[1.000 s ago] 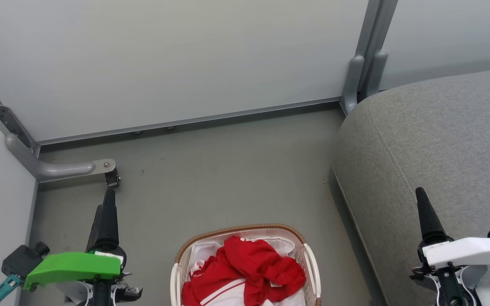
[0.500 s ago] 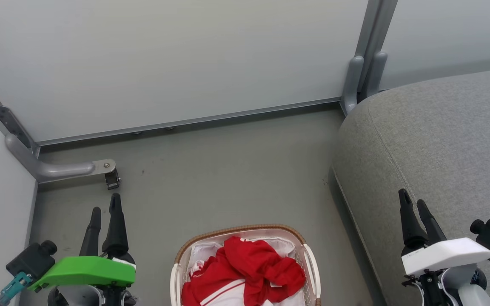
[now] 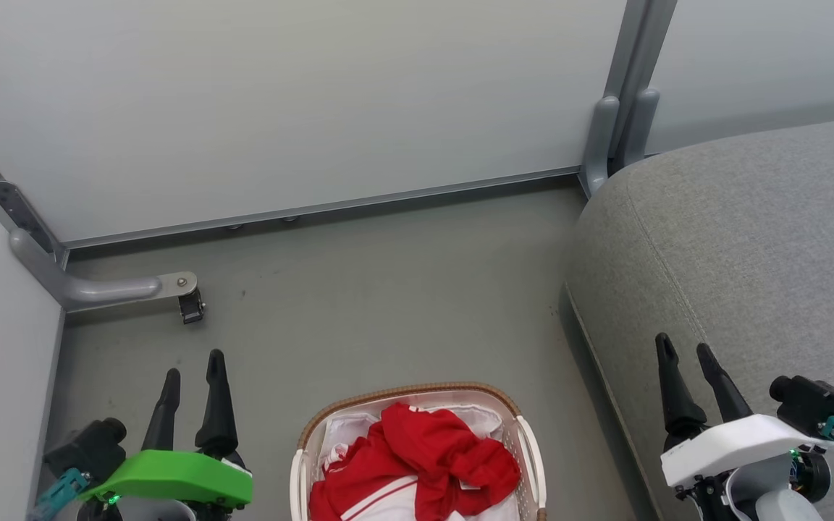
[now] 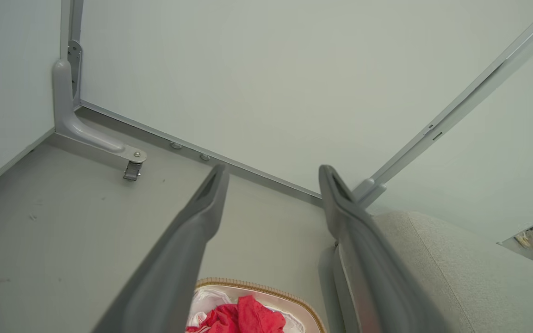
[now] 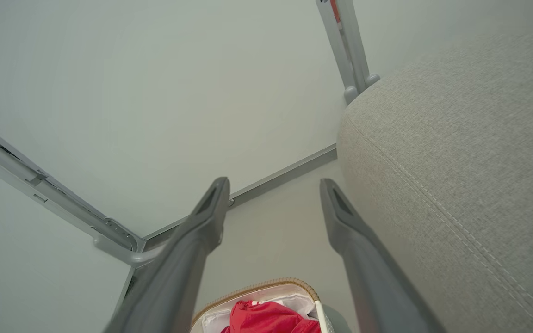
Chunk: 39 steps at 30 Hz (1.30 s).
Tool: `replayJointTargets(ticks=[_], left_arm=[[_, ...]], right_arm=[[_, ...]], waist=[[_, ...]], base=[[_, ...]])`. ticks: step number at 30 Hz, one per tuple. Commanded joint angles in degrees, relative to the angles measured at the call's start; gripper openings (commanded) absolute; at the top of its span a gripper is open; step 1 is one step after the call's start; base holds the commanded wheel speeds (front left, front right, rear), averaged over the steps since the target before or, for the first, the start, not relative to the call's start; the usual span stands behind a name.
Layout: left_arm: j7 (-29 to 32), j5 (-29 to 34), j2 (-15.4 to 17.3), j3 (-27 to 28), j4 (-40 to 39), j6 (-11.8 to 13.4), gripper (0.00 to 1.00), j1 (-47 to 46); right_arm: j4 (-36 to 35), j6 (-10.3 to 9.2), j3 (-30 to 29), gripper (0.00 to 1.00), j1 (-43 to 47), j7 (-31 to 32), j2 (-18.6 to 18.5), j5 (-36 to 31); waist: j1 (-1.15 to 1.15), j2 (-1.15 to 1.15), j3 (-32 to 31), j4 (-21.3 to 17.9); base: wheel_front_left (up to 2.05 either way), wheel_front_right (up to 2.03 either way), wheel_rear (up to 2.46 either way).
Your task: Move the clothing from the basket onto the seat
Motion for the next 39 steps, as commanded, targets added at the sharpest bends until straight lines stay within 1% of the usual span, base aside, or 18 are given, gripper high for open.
replayJointTargets(ticks=[1,14,39], left_arm=[[-0.6,1.8,0.4,-0.2,-0.2,0.3,1.0,0.2],[-2.5,8.6,0.5,-1.4,1.9,0.5,1.0,0.5],[-5.6,18.1,0.6,-2.3,5.0,0.1,1.0,0.9]], right_arm=[[-0.3,0.01,0.3,1.0,0.1,-0.6,-0.4,-2.1],[0.7,0.01,1.6,1.0,-1.0,-2.5,-0.5,-10.9],[1.4,0.01,3.0,1.0,0.0,-5.7,-0.6,-23.8]], waist=[[0.0,0.0,0.0,0.0],[0.0,0.0,-0.1,0.4],[0.0,0.0,-0.2,1.1]], base=[[0.0,0.0,0.0],[0.0,0.0,0.0],[0.0,0.0,0.0]])
